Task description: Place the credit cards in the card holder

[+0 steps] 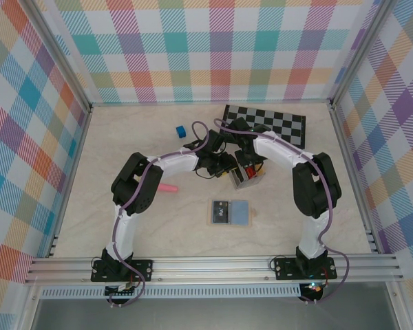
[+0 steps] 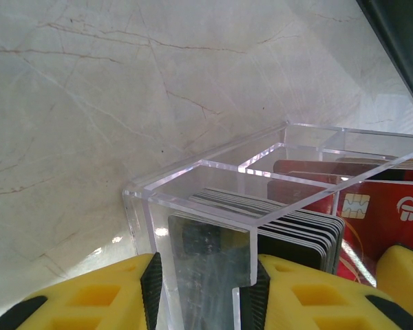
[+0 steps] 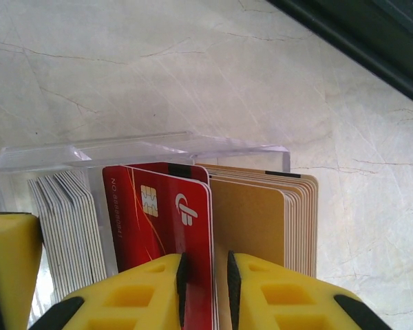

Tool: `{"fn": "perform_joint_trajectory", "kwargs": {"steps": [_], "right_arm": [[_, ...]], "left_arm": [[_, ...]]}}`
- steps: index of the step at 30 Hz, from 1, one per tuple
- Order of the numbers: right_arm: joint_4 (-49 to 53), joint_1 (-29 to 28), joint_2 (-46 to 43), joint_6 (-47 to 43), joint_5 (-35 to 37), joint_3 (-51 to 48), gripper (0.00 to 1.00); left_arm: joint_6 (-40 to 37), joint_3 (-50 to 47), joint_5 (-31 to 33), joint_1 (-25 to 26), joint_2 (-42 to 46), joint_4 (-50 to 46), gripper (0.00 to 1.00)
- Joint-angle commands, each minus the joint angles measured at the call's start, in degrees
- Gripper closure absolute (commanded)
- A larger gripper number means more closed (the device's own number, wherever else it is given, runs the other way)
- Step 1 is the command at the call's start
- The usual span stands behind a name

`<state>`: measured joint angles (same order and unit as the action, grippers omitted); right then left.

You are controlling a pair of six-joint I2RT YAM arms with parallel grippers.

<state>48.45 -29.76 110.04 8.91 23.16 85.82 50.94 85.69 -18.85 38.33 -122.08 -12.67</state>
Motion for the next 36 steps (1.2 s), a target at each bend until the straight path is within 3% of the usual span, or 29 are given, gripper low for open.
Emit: {"fn": "perform_joint_trajectory", "kwargs": {"steps": [1,17,36], "right_arm": [[0.60,0.33,-2.28,-0.34,2.78,-0.65,0.77],[0.66,0.24,-4.07,-0.48,1.88,-1.09,0.92],[2.01,2.46,-5.34,4.89,-15.59,-0.48,0.95]], "left_arm": [[-0.66,-1.96,1.63,-0.38,-0.34,-4.95,0.61],[-0.66,-2.15,1.63,-0.37,-0.24,-5.14,0.61],[-1.01,-3.60,1.23,-0.36,1.71,-3.76,0.60]]}}
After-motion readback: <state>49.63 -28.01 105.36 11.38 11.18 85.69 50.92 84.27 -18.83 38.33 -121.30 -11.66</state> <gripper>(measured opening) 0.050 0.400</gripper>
